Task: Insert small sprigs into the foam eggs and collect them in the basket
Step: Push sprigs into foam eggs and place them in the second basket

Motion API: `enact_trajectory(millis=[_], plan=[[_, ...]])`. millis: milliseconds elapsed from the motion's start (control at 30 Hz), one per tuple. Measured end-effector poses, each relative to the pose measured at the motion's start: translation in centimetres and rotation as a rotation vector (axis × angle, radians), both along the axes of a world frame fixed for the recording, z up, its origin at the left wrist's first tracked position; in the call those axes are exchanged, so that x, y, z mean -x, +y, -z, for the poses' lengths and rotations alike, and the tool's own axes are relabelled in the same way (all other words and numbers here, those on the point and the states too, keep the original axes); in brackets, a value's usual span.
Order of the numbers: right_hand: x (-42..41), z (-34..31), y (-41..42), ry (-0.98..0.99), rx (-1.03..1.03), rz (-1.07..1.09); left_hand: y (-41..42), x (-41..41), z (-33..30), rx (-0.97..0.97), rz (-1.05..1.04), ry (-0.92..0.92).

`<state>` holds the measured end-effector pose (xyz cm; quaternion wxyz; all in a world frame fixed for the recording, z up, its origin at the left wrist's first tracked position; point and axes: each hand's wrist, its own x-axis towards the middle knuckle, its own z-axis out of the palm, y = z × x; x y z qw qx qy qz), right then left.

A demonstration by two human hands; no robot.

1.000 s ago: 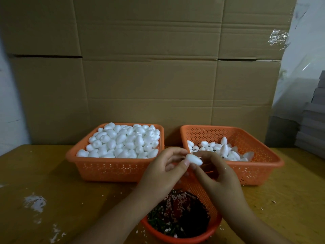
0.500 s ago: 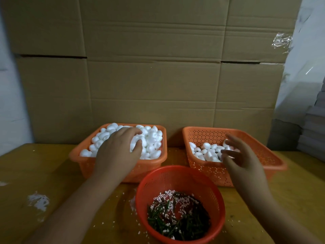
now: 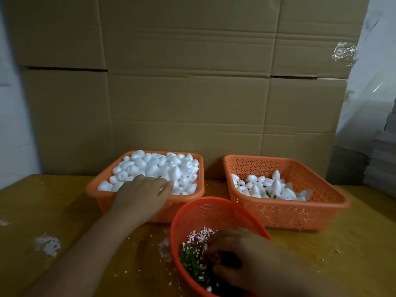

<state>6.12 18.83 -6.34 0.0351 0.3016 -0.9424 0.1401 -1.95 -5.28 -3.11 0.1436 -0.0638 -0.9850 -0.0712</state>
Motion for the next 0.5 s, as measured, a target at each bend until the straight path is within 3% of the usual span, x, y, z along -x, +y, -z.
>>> enact_trajectory(millis=[367, 500], plan=[[0.2, -0.2, 0.0, -0.063, 0.027, 0.012, -0.3, 0.9, 0.6, -0.33, 0.033, 0.215], [-0.1, -0.4, -0.2, -0.068, 0.041, 0.023, 1.3, 0.0, -0.4, -0.688, 0.176, 0.283]])
